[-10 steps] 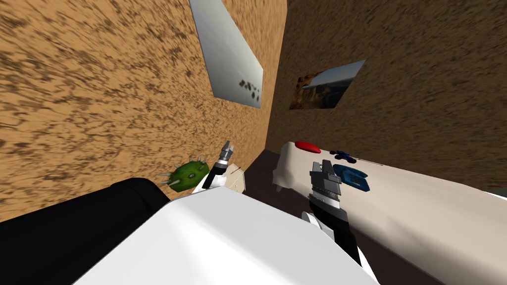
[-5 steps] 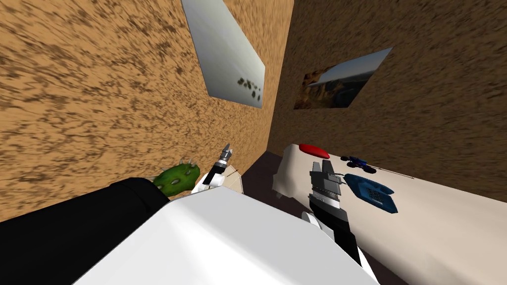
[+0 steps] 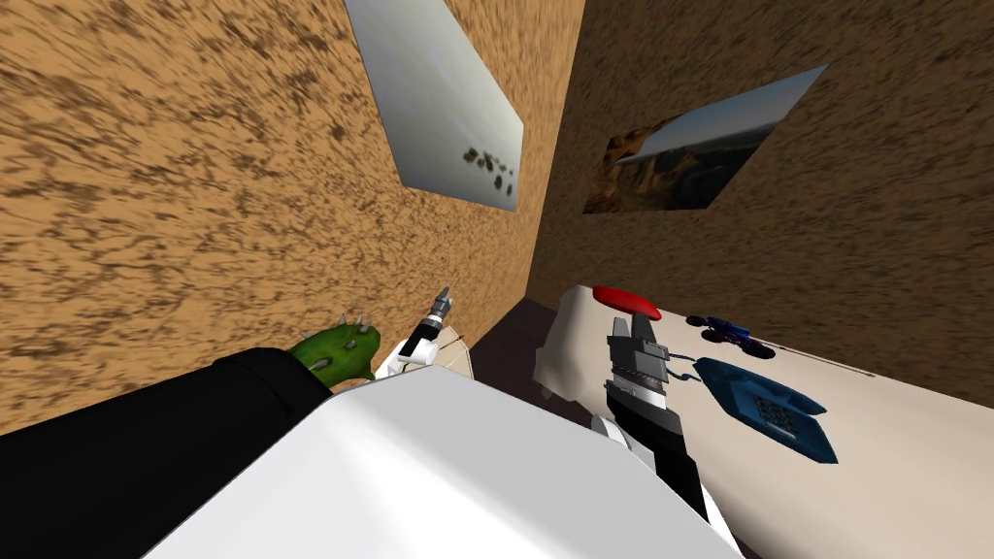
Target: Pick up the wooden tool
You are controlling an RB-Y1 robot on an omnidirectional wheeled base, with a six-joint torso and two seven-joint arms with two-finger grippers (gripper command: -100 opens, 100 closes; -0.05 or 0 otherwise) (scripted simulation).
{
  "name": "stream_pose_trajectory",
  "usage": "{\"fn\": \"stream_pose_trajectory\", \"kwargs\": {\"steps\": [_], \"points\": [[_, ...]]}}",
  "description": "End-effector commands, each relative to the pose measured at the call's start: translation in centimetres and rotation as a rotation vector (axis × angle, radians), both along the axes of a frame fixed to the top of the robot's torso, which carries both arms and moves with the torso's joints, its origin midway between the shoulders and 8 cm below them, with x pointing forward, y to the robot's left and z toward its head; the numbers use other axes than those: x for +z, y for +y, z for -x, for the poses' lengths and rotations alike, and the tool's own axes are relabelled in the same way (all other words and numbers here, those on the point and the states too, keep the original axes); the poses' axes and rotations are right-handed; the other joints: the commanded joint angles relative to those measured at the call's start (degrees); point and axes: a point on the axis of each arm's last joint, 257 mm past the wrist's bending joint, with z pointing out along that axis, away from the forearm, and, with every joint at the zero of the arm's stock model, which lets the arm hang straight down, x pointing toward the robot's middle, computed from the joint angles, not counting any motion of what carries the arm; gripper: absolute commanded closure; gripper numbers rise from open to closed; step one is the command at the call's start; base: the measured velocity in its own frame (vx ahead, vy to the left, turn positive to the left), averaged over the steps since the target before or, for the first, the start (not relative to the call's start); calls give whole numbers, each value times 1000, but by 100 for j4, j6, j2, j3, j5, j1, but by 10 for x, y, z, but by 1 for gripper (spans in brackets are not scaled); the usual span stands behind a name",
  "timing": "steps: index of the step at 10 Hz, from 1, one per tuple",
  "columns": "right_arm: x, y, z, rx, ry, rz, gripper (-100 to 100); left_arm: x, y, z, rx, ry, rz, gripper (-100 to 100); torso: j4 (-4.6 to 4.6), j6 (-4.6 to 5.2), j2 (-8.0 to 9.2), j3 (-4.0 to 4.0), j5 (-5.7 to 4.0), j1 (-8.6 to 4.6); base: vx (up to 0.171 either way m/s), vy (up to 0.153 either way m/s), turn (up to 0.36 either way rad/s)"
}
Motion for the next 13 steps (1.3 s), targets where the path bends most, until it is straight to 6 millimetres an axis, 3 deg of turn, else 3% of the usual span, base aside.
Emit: {"fn": "stream_pose_trajectory", "kwargs": {"steps": [1,4,5,6,7,8,9,10,13], "points": [[0,0,0,0,0,0,0,-12,5,-4,14,37,13,-100,0,0,0,0,0,0,105,-91,97],[0,0,0,0,0,0,0,-52,36,-8,71,150,53,-100,0,3,0,-1,1,8,133,-91,101],[0,0,0,0,0,0,0,-56,37,-8,74,164,57,-100,-2,1,-15,-8,1,2,119,-105,99],[0,0,0,0,0,0,0,-75,52,-7,102,214,79,-100,-2,2,-6,-5,0,1,96,-104,128],[0,0,0,0,0,0,0,-79,52,-7,105,229,82,-100,0,0,2,1,0,0,82,-77,51],[0,0,0,0,0,0,0,-98,67,-6,134,282,106,-100,2,3,9,4,1,10,106,-73,96],[0,0,0,0,0,0,0,-103,68,-5,136,294,109,-100,1,1,2,1,3,14,96,-70,58],[0,0,0,0,0,0,0,-122,82,-2,166,344,134,-100,1,3,5,2,3,15,104,-93,74],[0,0,0,0,0,0,0,-150,97,4,201,427,169,-100,-1,2,-5,-3,3,18,111,-65,82]]}}
